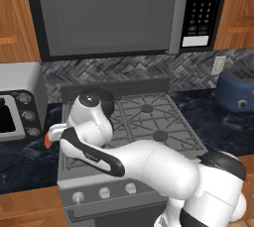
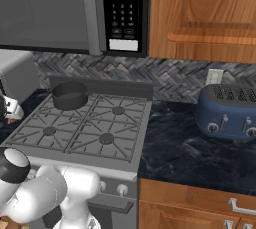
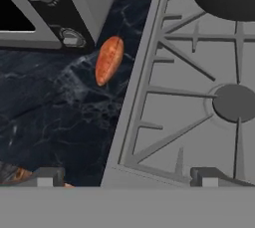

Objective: Turn on the burner for the pot on the stove. Wait thirty seconds for the pot to heat up. Then add the sweet potato to the pot.

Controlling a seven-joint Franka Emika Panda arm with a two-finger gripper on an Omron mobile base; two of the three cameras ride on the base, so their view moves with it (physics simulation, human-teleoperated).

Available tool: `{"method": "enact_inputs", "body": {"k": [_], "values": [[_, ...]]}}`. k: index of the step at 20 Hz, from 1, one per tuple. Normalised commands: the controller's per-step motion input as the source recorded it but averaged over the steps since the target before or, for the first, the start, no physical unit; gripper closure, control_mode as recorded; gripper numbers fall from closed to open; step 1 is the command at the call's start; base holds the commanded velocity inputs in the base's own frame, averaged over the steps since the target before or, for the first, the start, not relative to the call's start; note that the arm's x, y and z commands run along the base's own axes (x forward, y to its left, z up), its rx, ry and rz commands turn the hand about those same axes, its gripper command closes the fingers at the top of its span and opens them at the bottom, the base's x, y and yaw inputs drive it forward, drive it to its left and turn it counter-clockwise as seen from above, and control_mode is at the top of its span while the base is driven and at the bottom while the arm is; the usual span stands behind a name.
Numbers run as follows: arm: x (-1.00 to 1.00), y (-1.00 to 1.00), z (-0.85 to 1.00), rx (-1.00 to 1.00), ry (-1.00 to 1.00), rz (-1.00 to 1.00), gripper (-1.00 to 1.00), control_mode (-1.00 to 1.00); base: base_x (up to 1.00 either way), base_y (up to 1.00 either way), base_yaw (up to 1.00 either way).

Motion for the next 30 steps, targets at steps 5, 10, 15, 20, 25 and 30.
{"method": "enact_inputs", "body": {"k": [5, 10, 15, 20, 25, 30], "values": [[0.38, 0.21, -0.21, 0.02, 0.00, 0.00, -1.00, -1.00, 0.00, 0.00, 0.00], [0.35, 0.31, -0.25, 0.10, 0.00, 0.00, -1.00, -1.00, 0.00, 0.00, 0.00], [0.33, 0.29, -0.20, 0.07, 0.00, 0.00, -1.00, -1.00, 0.00, 0.00, 0.00], [0.28, 0.21, -0.17, 0.02, 0.00, 0.00, -1.00, -1.00, 0.00, 0.00, 0.00], [0.24, 0.17, -0.06, -0.02, 0.01, 0.00, -1.00, -1.00, 0.00, 0.00, 0.00], [0.24, 0.40, -0.09, -0.04, 0.05, 0.00, -1.00, -1.00, 0.00, 0.00, 0.00]]}}
